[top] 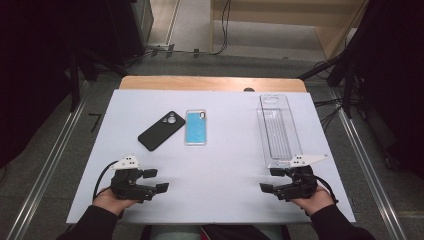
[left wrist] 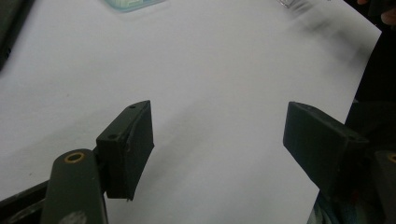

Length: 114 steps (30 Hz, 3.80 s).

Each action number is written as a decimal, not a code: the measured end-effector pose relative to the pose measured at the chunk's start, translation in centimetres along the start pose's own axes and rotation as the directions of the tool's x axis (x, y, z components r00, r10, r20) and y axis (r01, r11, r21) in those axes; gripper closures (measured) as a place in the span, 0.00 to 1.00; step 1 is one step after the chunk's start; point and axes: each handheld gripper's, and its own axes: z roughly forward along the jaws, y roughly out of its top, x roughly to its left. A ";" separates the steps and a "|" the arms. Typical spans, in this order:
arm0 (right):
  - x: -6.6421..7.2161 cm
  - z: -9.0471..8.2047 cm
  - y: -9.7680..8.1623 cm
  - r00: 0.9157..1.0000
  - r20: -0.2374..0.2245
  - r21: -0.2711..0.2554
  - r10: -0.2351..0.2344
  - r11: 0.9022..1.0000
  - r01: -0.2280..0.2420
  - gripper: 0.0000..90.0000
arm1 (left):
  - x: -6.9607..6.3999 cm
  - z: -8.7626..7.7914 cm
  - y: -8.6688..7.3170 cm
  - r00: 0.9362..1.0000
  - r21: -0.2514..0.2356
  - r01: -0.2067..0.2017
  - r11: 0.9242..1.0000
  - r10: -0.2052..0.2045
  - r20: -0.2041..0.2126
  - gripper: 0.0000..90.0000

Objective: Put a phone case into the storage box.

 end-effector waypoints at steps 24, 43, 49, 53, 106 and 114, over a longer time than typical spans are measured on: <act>0.3 0.0 0.0 1.000 0.004 0.017 -0.003 1.000 0.003 0.22 | -0.2 0.0 0.1 1.000 -0.001 0.001 1.000 -0.001 0.012 0.28; 0.2 -0.1 0.0 1.000 0.006 0.012 -0.002 1.000 0.002 0.22 | -0.2 -0.1 0.1 1.000 -0.004 0.006 1.000 -0.006 0.008 0.28; 0.3 -0.1 0.0 1.000 0.007 0.017 -0.006 1.000 0.006 0.22 | -0.2 -0.1 0.1 1.000 -0.004 0.006 1.000 -0.006 0.007 0.28; 0.4 0.1 0.3 1.000 0.014 0.034 -0.004 0.999 0.004 0.24 | -0.2 -0.1 0.1 1.000 -0.006 0.007 1.000 -0.007 0.011 0.28; 3.1 8.9 13.4 0.997 -0.011 -0.035 -0.075 0.997 0.075 0.23 | 0.2 -0.8 0.1 0.999 -0.013 0.039 0.999 -0.039 0.005 0.29; 2.9 11.4 14.8 0.997 -0.006 -0.001 -0.077 0.997 0.077 0.23 | 0.2 -0.7 0.0 0.999 -0.013 0.037 0.999 -0.037 0.010 0.29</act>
